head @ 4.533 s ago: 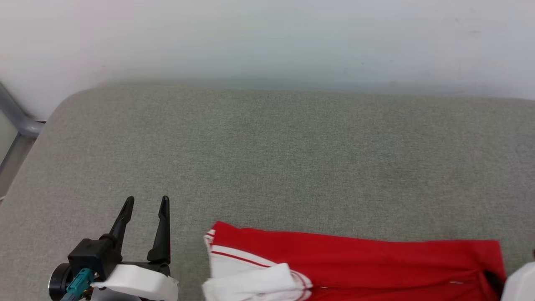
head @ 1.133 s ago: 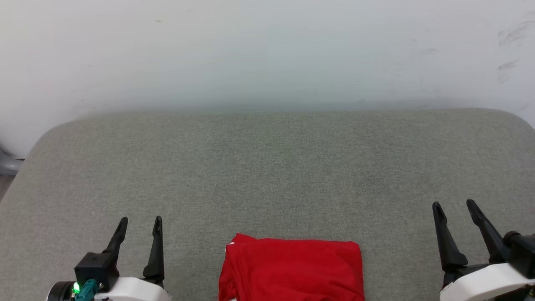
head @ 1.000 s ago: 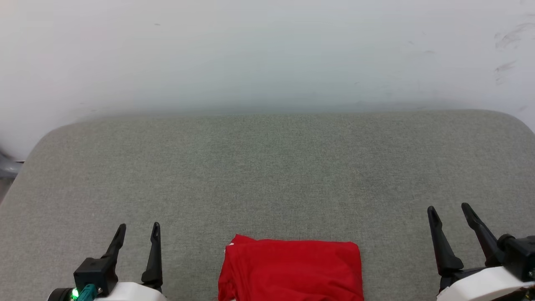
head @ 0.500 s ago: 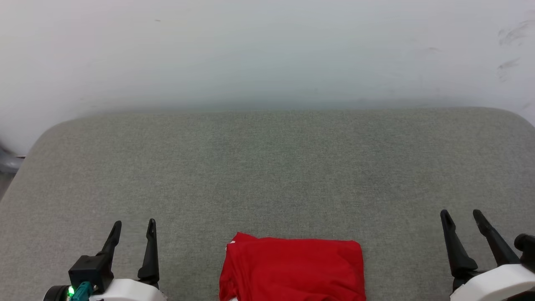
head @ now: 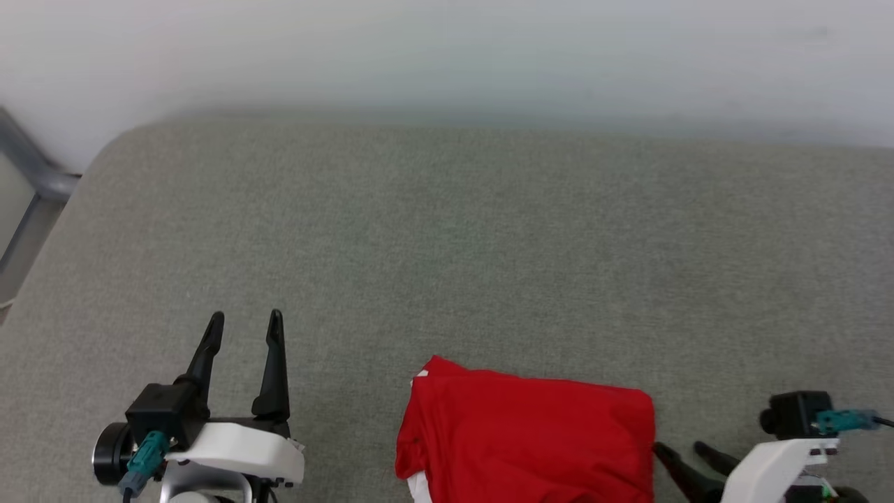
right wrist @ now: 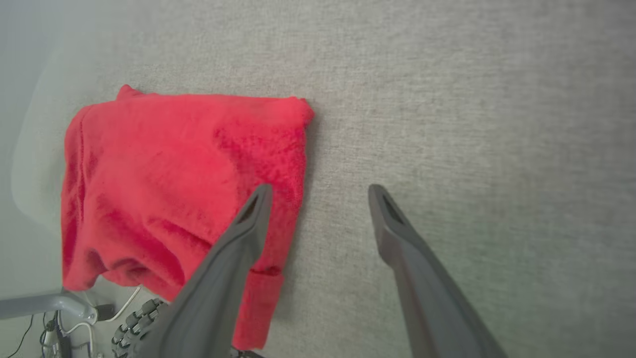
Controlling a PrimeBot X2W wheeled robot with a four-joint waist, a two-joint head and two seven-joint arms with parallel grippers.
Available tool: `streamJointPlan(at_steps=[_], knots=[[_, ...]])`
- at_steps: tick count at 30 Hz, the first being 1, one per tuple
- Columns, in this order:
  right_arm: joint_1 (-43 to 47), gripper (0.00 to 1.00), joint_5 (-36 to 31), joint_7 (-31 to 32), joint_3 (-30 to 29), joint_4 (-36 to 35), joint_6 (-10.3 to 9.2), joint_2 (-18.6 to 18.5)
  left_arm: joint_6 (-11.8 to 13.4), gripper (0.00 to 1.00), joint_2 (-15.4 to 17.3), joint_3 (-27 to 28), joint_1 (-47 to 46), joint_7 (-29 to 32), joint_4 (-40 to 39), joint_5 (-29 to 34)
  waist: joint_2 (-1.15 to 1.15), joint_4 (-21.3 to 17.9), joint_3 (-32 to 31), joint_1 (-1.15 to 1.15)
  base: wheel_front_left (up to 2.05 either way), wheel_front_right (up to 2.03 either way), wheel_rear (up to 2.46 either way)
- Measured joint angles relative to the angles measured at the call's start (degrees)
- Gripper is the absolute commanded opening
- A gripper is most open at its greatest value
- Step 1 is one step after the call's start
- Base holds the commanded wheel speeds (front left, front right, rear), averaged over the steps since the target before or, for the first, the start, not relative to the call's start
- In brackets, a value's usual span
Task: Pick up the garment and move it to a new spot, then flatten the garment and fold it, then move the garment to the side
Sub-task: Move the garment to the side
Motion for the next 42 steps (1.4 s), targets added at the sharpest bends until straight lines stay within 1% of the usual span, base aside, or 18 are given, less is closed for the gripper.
streamJointPlan(at_steps=[6,10,14,15,16,17,23,29,35,40,42], knots=[[-2.85,1.0,3.69,2.69,5.79,4.99,0.0,0.05,-2.37,1.0,-1.56,1.51,-2.03,0.0,0.4,1.66,0.0,2.1,3.27,0.0,0.0,0.0,0.0],[-3.92,1.0,5.48,4.13,7.58,8.06,0.03,-0.23,-3.39,1.0,-2.82,2.64,-2.29,0.0,0.9,2.65,0.0,3.25,4.58,0.0,0.0,0.0,0.0],[-4.95,1.0,7.84,5.33,10.17,9.59,0.03,-0.56,-4.31,1.0,-4.0,3.87,-2.5,0.0,1.36,3.48,0.0,3.73,4.96,0.0,0.0,0.0,0.0],[-5.17,0.49,8.16,5.31,10.87,9.74,0.03,-0.69,-4.48,1.0,-4.27,4.01,-2.5,0.0,1.52,3.77,0.0,3.73,4.93,0.0,0.0,0.0,0.0],[-5.3,0.23,8.54,5.23,11.35,9.85,0.03,-0.9,-4.75,1.0,-4.45,4.21,-2.5,0.0,1.63,3.97,0.0,3.74,4.87,0.0,0.0,0.0,0.0],[-5.43,0.0,8.86,4.99,11.82,9.94,0.03,-1.15,-4.89,1.0,-4.59,4.39,-2.5,0.0,1.78,4.19,0.0,3.72,4.77,0.0,0.0,0.0,0.0],[-6.55,0.0,8.93,2.55,14.29,9.42,0.03,-3.24,-5.87,1.0,-5.27,6.03,-2.27,0.0,2.37,5.47,0.0,2.94,3.28,0.0,0.0,0.0,0.0],[-7.54,0.0,7.55,1.37,15.27,5.17,0.01,-6.45,-6.39,1.0,-5.95,7.1,-0.57,0.0,2.36,6.43,0.0,0.34,0.91,0.0,0.0,0.0,0.0],[-7.71,0.0,4.79,2.86,14.18,1.63,0.01,-10.27,-6.86,1.0,-6.35,7.43,0.49,0.0,1.23,7.38,0.0,-4.61,-0.52,0.0,0.0,0.0,0.0],[-9.18,0.0,1.38,3.69,12.1,0.38,0.01,-13.38,-7.39,1.0,-6.64,7.31,0.56,-0.01,-0.02,7.92,0.0,-10.03,-0.52,0.0,0.0,0.0,0.0],[-10.32,0.0,0.86,3.71,11.43,0.27,0.01,-13.82,-7.67,1.0,-6.64,7.19,0.51,0.0,-0.43,8.03,0.0,-12.4,-0.17,0.0,0.0,0.0,0.0]])
